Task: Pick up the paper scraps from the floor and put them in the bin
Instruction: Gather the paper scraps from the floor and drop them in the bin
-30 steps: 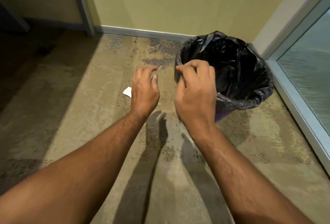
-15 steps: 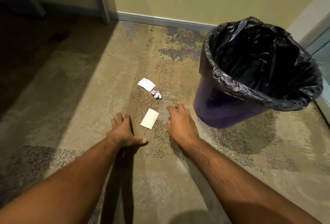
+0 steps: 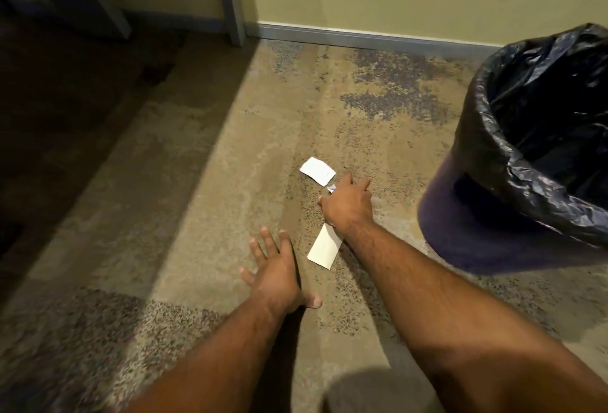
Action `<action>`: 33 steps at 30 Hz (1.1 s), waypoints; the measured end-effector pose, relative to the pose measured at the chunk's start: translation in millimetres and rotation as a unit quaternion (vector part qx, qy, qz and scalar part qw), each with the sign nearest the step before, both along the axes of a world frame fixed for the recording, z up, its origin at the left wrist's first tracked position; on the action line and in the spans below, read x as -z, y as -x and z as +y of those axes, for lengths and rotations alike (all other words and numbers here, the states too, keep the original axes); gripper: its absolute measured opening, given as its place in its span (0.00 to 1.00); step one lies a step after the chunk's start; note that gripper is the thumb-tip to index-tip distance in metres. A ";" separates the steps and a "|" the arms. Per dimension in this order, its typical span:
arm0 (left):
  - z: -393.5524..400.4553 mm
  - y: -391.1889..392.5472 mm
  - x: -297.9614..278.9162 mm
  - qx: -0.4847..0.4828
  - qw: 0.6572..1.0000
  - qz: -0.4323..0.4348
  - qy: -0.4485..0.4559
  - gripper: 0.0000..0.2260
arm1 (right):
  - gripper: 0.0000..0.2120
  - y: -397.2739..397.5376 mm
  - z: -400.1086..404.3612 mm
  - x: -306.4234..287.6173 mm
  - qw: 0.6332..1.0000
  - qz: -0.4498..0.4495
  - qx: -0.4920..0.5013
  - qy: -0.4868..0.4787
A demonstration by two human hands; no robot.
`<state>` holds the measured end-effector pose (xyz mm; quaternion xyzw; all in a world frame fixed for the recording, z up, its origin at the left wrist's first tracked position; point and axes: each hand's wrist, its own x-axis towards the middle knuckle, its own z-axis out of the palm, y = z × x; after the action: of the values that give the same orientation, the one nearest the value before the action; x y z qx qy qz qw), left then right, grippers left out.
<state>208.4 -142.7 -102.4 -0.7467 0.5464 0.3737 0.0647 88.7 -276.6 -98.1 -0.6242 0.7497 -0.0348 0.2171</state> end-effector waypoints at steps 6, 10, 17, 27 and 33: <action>0.0 0.0 0.6 -0.010 1.000 0.011 -0.008 0.68 | 0.39 -19.4 -27.1 13.1 0.999 0.023 -0.020 0.037; -0.8 0.0 -0.5 -0.009 1.000 0.010 -0.009 0.67 | 0.37 -27.8 -34.6 16.0 0.997 0.041 -0.052 0.029; -0.7 0.7 -0.8 -0.011 1.000 0.011 -0.008 0.68 | 0.18 -26.3 -30.5 13.4 0.990 0.043 -0.115 0.073; -5.1 0.8 -3.5 -0.008 1.000 -0.006 -0.009 0.68 | 0.14 44.7 32.6 12.6 0.980 0.027 -0.147 0.133; -15.0 12.1 -5.7 0.009 0.997 -0.070 0.031 0.55 | 0.10 79.4 82.7 4.3 0.980 0.049 -0.153 0.118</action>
<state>196.3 -157.7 -96.6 -0.7679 0.5583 0.3027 0.0831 9.3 -193.9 -102.4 -0.7535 0.6459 -0.0583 0.1078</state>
